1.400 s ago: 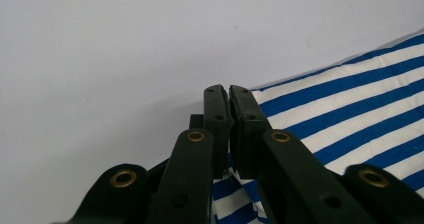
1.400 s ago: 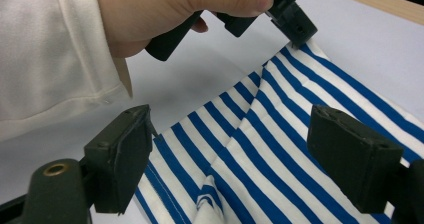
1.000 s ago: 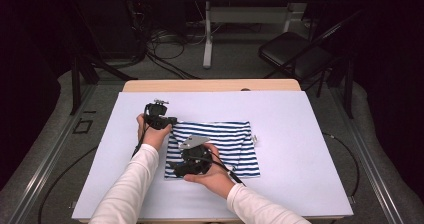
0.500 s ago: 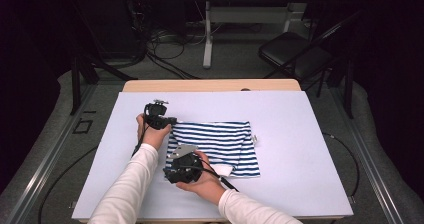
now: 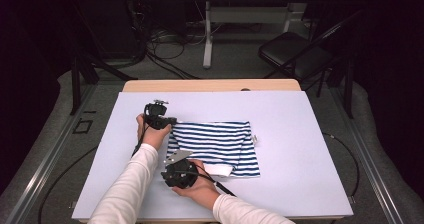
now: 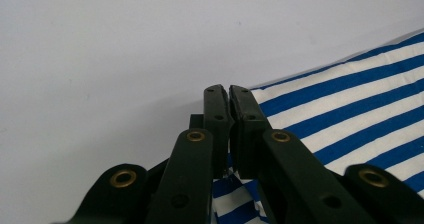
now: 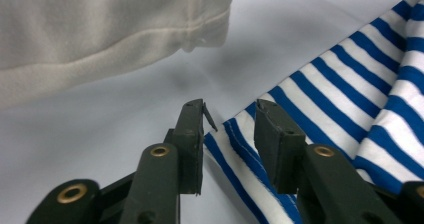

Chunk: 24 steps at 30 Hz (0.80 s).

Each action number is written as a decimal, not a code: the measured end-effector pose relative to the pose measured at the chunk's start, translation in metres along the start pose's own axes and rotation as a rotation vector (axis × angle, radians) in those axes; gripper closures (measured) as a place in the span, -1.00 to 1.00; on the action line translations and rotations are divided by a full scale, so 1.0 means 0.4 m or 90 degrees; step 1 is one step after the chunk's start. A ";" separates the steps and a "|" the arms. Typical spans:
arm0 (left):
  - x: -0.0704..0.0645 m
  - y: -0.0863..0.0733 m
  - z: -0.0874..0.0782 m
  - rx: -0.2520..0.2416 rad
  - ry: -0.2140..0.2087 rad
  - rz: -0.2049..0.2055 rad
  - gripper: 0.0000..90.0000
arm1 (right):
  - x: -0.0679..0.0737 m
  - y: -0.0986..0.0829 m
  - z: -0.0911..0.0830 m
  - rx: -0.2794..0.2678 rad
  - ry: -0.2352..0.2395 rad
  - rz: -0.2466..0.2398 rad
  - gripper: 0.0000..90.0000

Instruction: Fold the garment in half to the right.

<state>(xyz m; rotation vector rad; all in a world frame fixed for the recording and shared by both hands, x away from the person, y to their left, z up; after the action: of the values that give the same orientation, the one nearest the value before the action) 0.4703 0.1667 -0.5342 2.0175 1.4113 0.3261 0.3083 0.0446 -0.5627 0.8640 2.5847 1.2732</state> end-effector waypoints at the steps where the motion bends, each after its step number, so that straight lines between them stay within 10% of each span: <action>1: 0.000 0.000 0.000 0.000 0.000 0.000 0.93 | 0.001 -0.001 0.002 -0.002 0.001 -0.002 0.45; 24: 0.001 -0.001 0.003 0.006 0.002 0.000 0.93 | 0.030 -0.016 0.029 0.011 -0.027 -0.026 0.66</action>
<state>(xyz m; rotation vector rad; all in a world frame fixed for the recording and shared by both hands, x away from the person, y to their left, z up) 0.4708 0.1668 -0.5354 2.0249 1.4172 0.3236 0.2997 0.0562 -0.5734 0.8277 2.5715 1.2101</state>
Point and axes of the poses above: each handheld gripper's, and its own axes: z roughly forward along the jaws, y roughly out of its top, x roughly to its left, the point moved 1 cm from there along z, roughly forward along the jaws, and after that the axes turned 3 degrees about y, right-handed, at the moved point
